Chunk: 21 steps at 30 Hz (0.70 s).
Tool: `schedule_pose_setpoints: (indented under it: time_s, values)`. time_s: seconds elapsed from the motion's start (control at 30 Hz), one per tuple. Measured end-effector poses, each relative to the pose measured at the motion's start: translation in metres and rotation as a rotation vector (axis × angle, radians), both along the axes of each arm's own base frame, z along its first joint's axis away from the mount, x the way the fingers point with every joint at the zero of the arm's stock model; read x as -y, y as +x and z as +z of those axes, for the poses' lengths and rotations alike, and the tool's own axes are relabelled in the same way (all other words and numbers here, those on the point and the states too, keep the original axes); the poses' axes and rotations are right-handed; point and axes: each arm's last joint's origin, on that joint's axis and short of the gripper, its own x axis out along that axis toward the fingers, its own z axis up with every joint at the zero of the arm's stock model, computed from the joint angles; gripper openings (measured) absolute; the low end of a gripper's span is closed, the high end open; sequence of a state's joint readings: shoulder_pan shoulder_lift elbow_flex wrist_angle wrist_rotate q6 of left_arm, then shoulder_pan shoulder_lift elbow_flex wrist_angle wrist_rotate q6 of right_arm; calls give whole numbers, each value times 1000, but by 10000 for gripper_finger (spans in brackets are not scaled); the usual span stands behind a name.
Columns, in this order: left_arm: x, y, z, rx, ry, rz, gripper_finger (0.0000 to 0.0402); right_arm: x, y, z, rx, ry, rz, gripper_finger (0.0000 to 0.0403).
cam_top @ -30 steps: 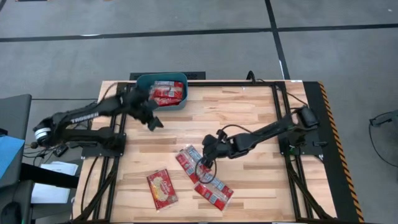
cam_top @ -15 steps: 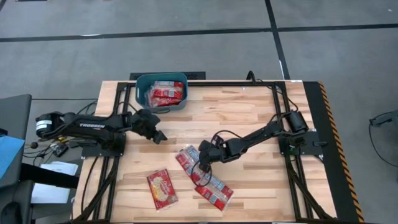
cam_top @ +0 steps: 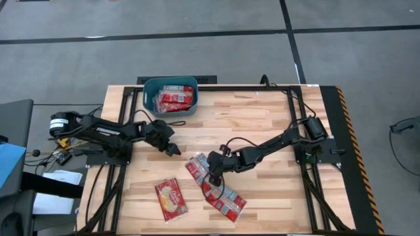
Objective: Sort popcorn bags into baskets
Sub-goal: Put the red popcorn bag into the blue bin
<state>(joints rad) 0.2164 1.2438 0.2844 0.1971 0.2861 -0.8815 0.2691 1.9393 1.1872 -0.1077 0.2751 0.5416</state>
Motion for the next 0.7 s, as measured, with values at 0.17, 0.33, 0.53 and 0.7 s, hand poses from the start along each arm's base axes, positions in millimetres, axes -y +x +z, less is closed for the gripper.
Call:
schedule_pose_setpoints:
  time_s: [0.17,0.33,0.53,0.7]
  values:
    - [1,5,-8,-19,-42,5,305,-1,-1,-8,-34,24,27,107]
    - [3,14,-12,36,-66,-15,311,-3,1,-14,-48,46,53,107]
    - [5,16,-21,3,-102,-29,311,2,13,-29,1,61,62,107]
    - [5,17,-24,-9,-117,-27,311,16,25,-44,45,98,71,107]
